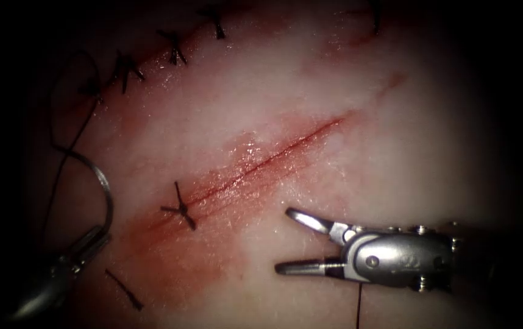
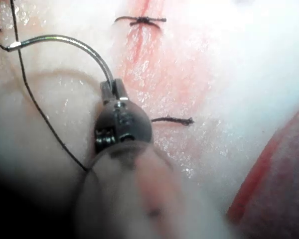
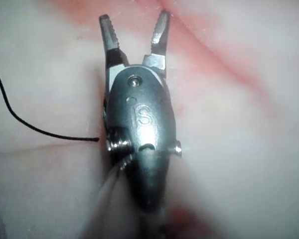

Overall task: Wound Closure
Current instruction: Pick up needle with left hand, then hand needle to right tool

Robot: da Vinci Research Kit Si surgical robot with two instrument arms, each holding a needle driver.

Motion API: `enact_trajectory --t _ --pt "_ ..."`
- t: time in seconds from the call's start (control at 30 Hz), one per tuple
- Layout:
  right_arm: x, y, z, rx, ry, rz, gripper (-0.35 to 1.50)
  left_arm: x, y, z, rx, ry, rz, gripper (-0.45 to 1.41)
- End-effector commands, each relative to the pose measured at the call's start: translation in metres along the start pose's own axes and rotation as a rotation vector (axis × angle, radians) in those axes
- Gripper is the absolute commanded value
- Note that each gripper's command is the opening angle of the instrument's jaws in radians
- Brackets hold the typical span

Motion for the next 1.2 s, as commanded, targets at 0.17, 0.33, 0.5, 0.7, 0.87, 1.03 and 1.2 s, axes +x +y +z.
enact_trajectory --t 0.17,0.33,0.5,0.7,0.87,1.03,1.2 --pt "0.0023 0.0004 0.0019 -0.05 -0.095 0.177 1.18 0.0037 0.0035 0.001 0.019 0.052 0.08 -0.45" --pt "0.0051 0.0013 0.0025 -0.065 -0.197 0.233 1.17 0.0058 0.0053 0.0019 0.051 0.057 0.125 -0.45" --pt "0.0072 0.0017 0.0025 -0.108 -0.208 0.446 0.81 0.0064 0.0066 0.0039 0.096 0.055 0.193 -0.45" --pt "0.0096 0.0008 0.0029 -0.216 -0.246 0.487 0.66 0.0061 0.0077 0.0063 0.203 0.018 0.307 -0.45" --pt "0.0115 0.0 0.0043 -0.278 -0.327 0.497 1.05 0.0063 0.0087 0.0077 0.296 0.004 0.403 -0.45" --pt "0.0126 0.0005 0.0059 -0.332 -0.359 0.484 1.27 0.0068 0.0097 0.008 0.356 0.022 0.461 -0.45" --pt "0.0125 0.0008 0.0073 -0.355 -0.37 0.489 1.28 0.0072 0.0103 0.0076 0.428 0.008 0.539 -0.45"
